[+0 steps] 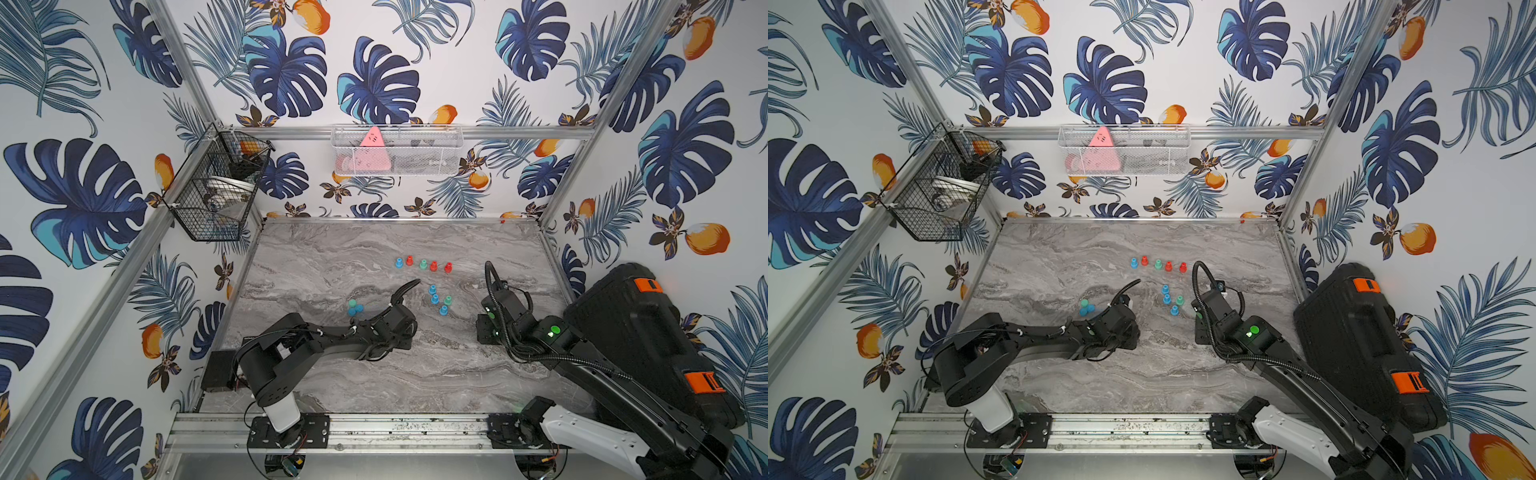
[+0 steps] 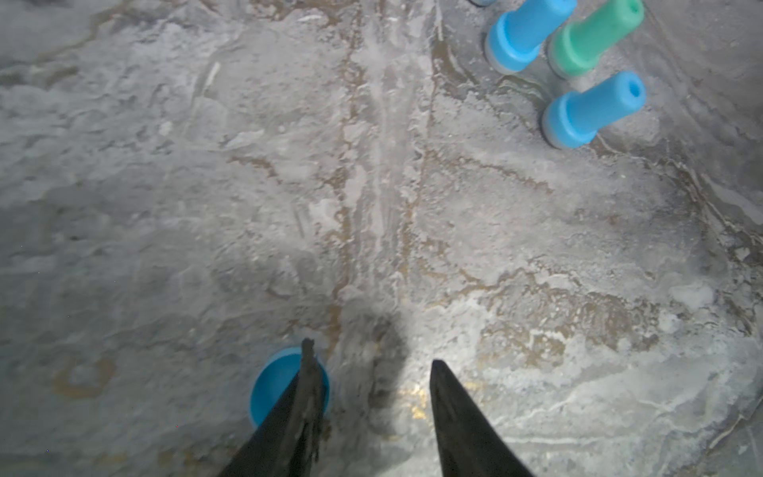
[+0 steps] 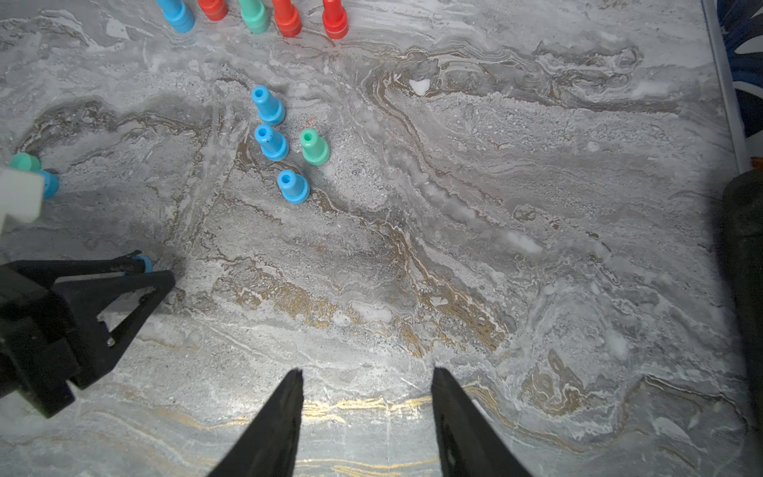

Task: Close the stamp cap
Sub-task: Move the cover to the center of the board.

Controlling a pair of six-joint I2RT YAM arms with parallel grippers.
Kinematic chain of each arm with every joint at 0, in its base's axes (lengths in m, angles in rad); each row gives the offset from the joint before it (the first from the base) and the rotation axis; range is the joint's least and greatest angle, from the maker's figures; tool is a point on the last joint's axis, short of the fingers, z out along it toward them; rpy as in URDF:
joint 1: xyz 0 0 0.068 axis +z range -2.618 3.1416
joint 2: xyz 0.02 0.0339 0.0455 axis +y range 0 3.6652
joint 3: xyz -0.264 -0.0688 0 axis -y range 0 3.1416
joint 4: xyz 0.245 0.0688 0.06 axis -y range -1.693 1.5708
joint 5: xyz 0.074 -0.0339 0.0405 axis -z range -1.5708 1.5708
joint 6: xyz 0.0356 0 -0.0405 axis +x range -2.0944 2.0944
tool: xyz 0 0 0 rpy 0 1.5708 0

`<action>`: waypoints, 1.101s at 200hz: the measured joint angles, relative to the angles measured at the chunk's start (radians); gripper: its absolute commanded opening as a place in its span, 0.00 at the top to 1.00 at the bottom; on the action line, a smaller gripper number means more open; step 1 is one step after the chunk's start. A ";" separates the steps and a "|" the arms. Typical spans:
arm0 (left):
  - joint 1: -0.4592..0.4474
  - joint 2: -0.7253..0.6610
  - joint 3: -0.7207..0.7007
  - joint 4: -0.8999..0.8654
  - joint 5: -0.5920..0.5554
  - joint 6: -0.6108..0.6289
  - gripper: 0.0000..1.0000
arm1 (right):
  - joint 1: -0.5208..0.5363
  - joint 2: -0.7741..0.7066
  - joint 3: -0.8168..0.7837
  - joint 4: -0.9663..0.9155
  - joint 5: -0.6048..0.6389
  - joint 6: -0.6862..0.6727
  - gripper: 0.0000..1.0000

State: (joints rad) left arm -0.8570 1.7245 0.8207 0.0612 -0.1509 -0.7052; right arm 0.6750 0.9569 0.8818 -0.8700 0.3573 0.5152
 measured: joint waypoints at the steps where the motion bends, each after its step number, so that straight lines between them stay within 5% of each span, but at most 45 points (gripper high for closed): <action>1: -0.001 0.001 0.001 0.001 0.000 0.000 0.52 | 0.000 0.000 0.000 0.000 0.000 0.000 0.47; 118: -0.047 0.028 0.114 -0.134 -0.007 0.003 0.52 | 0.000 -0.005 -0.001 0.001 0.000 0.000 0.47; 220: -0.082 -0.222 0.216 -0.296 -0.079 0.062 0.51 | 0.000 0.000 -0.002 0.001 0.000 0.000 0.47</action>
State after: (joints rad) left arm -0.9386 1.5024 1.0363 -0.2352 -0.2302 -0.6430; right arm 0.6750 0.9573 0.8795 -0.8688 0.3573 0.5152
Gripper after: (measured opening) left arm 0.491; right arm 0.530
